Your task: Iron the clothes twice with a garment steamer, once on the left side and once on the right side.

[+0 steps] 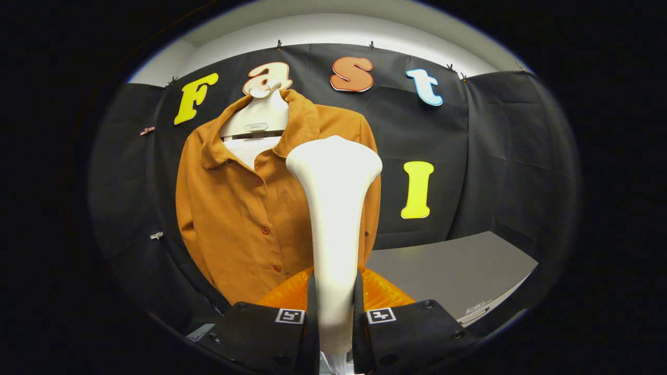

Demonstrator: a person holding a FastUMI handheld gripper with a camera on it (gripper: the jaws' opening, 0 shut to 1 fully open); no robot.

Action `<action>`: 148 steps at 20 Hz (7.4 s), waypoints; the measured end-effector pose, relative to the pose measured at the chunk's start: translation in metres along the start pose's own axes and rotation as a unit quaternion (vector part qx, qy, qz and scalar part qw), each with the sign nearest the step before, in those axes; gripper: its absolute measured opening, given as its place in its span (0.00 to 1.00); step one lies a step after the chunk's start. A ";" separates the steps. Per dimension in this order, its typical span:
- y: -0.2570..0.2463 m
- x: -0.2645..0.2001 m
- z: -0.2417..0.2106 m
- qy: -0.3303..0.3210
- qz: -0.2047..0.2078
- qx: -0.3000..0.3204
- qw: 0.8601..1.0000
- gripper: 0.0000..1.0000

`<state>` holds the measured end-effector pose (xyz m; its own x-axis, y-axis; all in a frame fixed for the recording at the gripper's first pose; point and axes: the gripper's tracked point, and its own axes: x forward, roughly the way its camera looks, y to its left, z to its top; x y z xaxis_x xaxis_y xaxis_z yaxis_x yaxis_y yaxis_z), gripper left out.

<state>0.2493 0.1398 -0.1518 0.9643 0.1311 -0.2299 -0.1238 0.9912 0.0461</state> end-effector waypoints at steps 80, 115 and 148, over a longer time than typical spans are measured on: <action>0.209 0.039 -0.044 -0.018 0.020 -0.089 0.996 0.28; 0.147 0.029 -0.322 0.205 0.001 -0.107 0.973 0.28; 0.038 -0.138 -0.105 0.029 0.031 -0.059 0.997 0.28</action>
<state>0.0866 0.1612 -0.2202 0.9391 0.1905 -0.2859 -0.2135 0.9756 -0.0511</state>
